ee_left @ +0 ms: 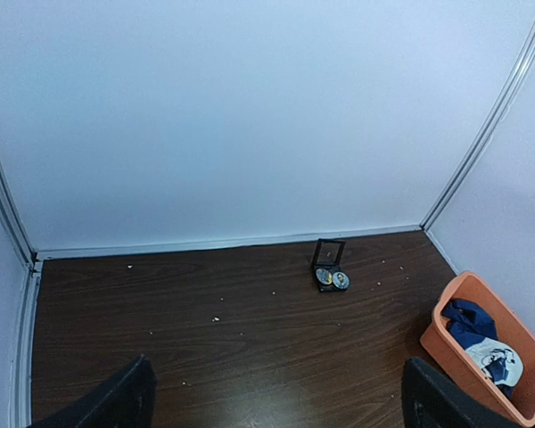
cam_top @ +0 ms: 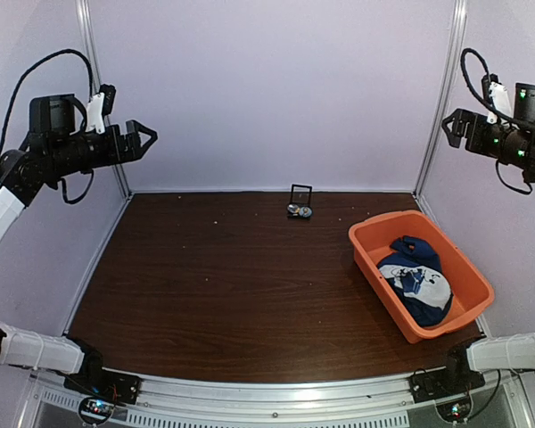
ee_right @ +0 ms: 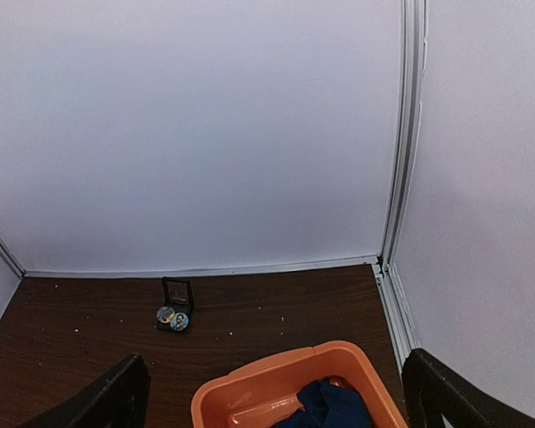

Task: Pin the brooch onto the clothing
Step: Move the brooch box to the corner of the board.

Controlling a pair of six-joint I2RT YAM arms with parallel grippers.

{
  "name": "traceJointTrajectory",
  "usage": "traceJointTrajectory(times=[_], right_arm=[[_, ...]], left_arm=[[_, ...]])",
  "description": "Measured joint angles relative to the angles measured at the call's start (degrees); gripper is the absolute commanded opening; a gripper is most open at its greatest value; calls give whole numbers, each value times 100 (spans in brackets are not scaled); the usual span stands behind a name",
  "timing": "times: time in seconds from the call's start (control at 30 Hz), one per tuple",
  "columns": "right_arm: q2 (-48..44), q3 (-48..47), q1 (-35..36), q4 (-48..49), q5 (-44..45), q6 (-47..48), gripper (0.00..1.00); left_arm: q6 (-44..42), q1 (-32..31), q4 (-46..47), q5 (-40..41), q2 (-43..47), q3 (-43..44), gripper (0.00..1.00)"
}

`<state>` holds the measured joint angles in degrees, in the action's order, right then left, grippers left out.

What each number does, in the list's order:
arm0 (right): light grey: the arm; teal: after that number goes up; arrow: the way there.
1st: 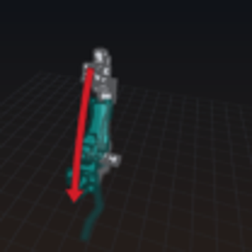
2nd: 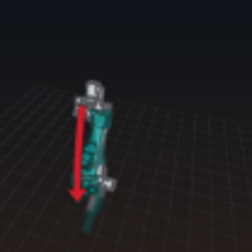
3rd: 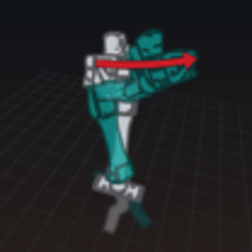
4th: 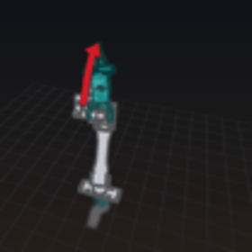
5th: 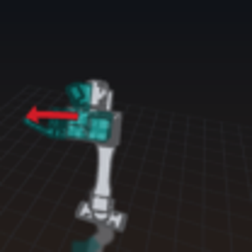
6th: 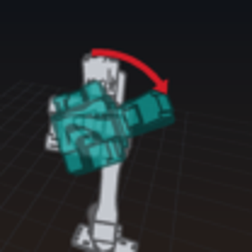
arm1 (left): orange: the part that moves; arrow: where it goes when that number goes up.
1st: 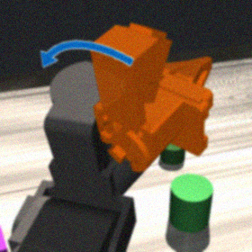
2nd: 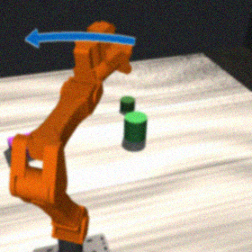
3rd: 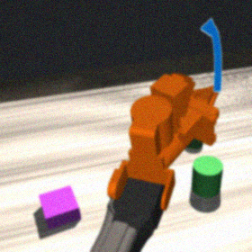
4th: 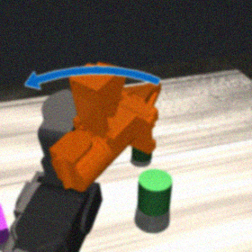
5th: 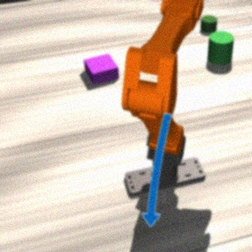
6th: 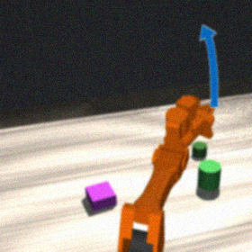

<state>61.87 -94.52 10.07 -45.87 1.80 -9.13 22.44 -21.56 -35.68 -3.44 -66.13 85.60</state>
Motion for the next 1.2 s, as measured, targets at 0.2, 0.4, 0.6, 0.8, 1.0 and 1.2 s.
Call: traceJointTrajectory(times=[0.2, 0.4, 0.6, 0.8, 1.0, 1.2], right_arm=[[168, -17, -46, -136, -225, -9, 100], [247, 31, -59, -190, -284, -28, 100], [101, 619, -72, -144, -282, -79, 100], [68, 1180, -83, -116, -216, -142, 100], [42, 1445, -83, 20, -199, -173, 100], [37, 1478, -83, 81, -197, -173, 100]], left_arm=[[-70, 39, 627, -479, 374, -520, 98], [-378, 42, 1134, -1110, -444, -450, 98], [-584, -120, 1530, -925, -2468, 391, 98], [-1025, -680, 1786, -4, -4887, 2409, 98], [-1451, -1189, 2356, 1113, -6964, 4301, 98], [-1580, -1464, 3128, 1731, -8199, 4806, 98]])
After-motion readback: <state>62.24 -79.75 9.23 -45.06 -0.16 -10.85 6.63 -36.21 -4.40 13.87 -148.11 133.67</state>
